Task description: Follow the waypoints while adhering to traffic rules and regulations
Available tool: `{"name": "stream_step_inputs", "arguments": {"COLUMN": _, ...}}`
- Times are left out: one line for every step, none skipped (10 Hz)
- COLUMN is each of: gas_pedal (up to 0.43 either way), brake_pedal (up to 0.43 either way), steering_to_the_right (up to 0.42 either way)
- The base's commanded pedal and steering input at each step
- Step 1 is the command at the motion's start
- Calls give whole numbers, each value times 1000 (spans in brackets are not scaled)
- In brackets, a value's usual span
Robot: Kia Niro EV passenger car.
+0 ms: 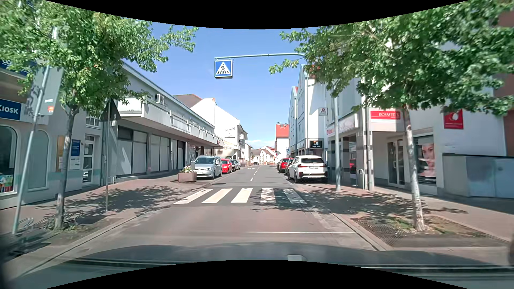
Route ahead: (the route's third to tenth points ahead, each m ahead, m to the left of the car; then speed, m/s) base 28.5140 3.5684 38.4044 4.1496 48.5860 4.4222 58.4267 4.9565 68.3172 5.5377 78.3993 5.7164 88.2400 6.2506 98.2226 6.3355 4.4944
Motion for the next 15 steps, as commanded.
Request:
{"name": "stream_step_inputs", "arguments": {"gas_pedal": 67, "brake_pedal": 0, "steering_to_the_right": -12}}
{"name": "stream_step_inputs", "arguments": {"gas_pedal": 59, "brake_pedal": 0, "steering_to_the_right": -13}}
{"name": "stream_step_inputs", "arguments": {"gas_pedal": 59, "brake_pedal": 0, "steering_to_the_right": -14}}
{"name": "stream_step_inputs", "arguments": {"gas_pedal": 59, "brake_pedal": 0, "steering_to_the_right": -14}}
{"name": "stream_step_inputs", "arguments": {"gas_pedal": 47, "brake_pedal": 0, "steering_to_the_right": -16}}
{"name": "stream_step_inputs", "arguments": {"gas_pedal": 47, "brake_pedal": 0, "steering_to_the_right": -16}}
{"name": "stream_step_inputs", "arguments": {"gas_pedal": 47, "brake_pedal": 0, "steering_to_the_right": -16}}
{"name": "stream_step_inputs", "arguments": {"gas_pedal": 47, "brake_pedal": 0, "steering_to_the_right": -17}}
{"name": "stream_step_inputs", "arguments": {"gas_pedal": 47, "brake_pedal": 0, "steering_to_the_right": -19}}
{"name": "stream_step_inputs", "arguments": {"gas_pedal": 47, "brake_pedal": 0, "steering_to_the_right": -23}}
{"name": "stream_step_inputs", "arguments": {"gas_pedal": 47, "brake_pedal": 0, "steering_to_the_right": -25}}
{"name": "stream_step_inputs", "arguments": {"gas_pedal": 47, "brake_pedal": 0, "steering_to_the_right": -27}}
{"name": "stream_step_inputs", "arguments": {"gas_pedal": 47, "brake_pedal": 0, "steering_to_the_right": -29}}
{"name": "stream_step_inputs", "arguments": {"gas_pedal": 47, "brake_pedal": 0, "steering_to_the_right": -29}}
{"name": "stream_step_inputs", "arguments": {"gas_pedal": 39, "brake_pedal": 0, "steering_to_the_right": -29}}
